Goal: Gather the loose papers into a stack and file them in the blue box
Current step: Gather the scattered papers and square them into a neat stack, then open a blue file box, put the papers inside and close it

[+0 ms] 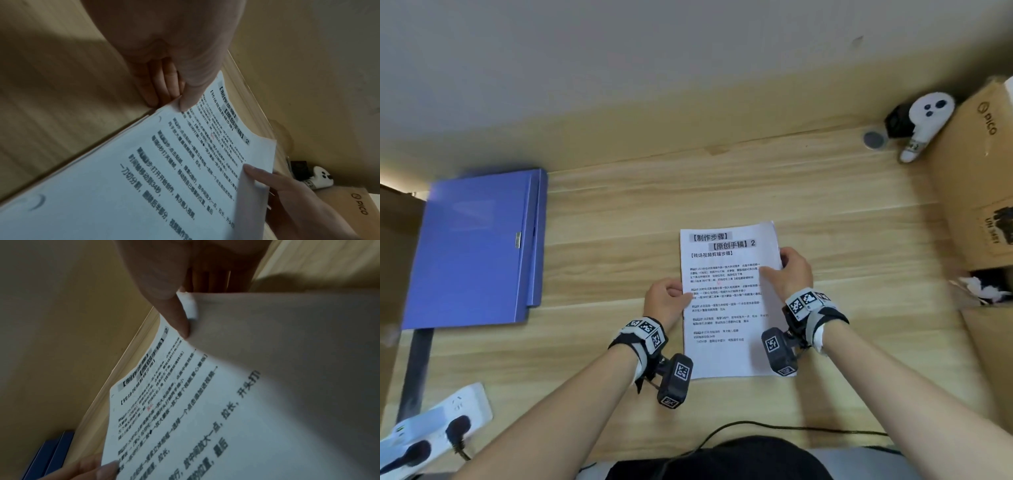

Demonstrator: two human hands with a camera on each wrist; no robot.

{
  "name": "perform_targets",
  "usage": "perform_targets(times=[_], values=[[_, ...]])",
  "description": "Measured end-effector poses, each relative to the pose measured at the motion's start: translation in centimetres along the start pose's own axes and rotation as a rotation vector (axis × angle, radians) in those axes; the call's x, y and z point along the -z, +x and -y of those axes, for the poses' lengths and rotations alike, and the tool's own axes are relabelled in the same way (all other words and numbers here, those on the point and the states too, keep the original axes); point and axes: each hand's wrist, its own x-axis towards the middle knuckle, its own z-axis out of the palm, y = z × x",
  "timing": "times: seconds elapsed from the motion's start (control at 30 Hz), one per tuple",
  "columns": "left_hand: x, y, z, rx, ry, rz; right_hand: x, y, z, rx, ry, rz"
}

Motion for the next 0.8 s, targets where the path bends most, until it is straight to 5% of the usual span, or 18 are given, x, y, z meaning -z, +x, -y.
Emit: perform_targets(times=[0.43,0.8], values=[[1.5,0.1,0.7,0.020,-0.063,-0.018,0.0,-1.2,0.5,0.049,0.060,-0.172],[11.6,1.9,0.7,-0.131,-0.213,-0.188,-5.5,-6.8,7.2,0.268,0.124,-0.317]])
